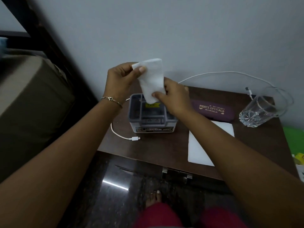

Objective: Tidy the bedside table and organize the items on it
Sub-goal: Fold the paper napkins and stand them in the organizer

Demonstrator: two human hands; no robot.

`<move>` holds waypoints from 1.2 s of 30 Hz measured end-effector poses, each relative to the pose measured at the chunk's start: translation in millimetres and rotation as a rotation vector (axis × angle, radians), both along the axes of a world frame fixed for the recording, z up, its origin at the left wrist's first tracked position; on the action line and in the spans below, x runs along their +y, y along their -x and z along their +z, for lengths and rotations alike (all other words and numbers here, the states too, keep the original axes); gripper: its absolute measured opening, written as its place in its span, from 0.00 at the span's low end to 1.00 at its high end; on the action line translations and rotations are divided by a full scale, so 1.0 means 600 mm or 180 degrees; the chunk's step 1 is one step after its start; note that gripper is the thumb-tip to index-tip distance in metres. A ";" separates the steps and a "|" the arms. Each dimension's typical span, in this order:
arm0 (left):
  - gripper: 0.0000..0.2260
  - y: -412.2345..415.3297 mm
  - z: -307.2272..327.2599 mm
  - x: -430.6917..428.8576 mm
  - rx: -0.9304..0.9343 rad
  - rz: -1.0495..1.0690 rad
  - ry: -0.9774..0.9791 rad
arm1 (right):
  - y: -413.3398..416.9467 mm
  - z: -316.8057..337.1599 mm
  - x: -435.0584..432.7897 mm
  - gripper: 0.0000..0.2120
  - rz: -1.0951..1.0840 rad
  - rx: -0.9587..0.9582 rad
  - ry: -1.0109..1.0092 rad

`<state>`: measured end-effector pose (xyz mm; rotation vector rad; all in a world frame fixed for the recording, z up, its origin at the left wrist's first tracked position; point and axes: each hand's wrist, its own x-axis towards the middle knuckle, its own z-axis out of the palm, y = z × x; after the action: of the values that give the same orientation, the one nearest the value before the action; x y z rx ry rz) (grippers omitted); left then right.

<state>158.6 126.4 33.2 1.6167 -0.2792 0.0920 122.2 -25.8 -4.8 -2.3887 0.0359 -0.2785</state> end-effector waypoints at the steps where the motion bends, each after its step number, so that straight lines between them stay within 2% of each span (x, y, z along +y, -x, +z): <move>1: 0.05 -0.001 0.001 0.000 -0.0045 0.0024 0.0061 | -0.002 0.001 0.001 0.14 -0.0026 -0.0091 -0.0049; 4: 0.08 -0.008 0.005 0.000 -0.0227 0.0047 0.0067 | -0.008 0.006 0.005 0.19 0.0027 -0.0163 -0.0170; 8: 0.09 -0.014 -0.003 -0.007 -0.0072 -0.0095 0.0135 | -0.008 -0.001 0.001 0.23 0.0080 -0.0016 0.0124; 11: 0.04 -0.016 -0.017 -0.008 0.0034 -0.0107 0.0060 | -0.005 -0.003 0.003 0.24 0.0090 0.0128 0.0344; 13: 0.03 -0.018 -0.025 -0.007 0.0072 -0.0114 0.0107 | -0.007 -0.002 0.002 0.24 0.0061 0.0239 0.0110; 15: 0.02 -0.020 -0.029 -0.006 0.0045 -0.0076 0.0107 | -0.009 0.000 -0.003 0.22 -0.0052 0.0219 -0.0428; 17: 0.02 -0.020 -0.028 -0.008 0.0004 -0.0045 0.0082 | -0.009 -0.002 -0.009 0.21 -0.0074 0.0229 -0.0573; 21: 0.03 -0.017 -0.021 -0.015 -0.0016 -0.0097 0.0069 | -0.010 -0.010 -0.008 0.23 0.0145 0.0397 0.0247; 26: 0.04 -0.013 -0.021 -0.015 -0.0022 -0.0080 0.0144 | -0.013 -0.006 -0.011 0.21 0.0263 0.0309 0.0131; 29: 0.05 -0.013 -0.019 -0.015 -0.0063 -0.0038 0.0137 | -0.010 0.002 -0.010 0.18 0.0466 0.0358 0.0711; 33: 0.05 -0.016 -0.014 -0.018 -0.0177 0.0058 0.0135 | -0.014 0.016 -0.012 0.21 0.0319 0.0133 0.1009; 36: 0.05 -0.015 -0.019 -0.022 -0.0090 0.0029 0.0075 | -0.012 0.020 -0.009 0.23 0.0135 0.0128 0.0703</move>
<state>167.3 113.2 21.7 1.5943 -0.2916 0.1248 129.1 -31.0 7.0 -2.6111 -0.0283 -0.2240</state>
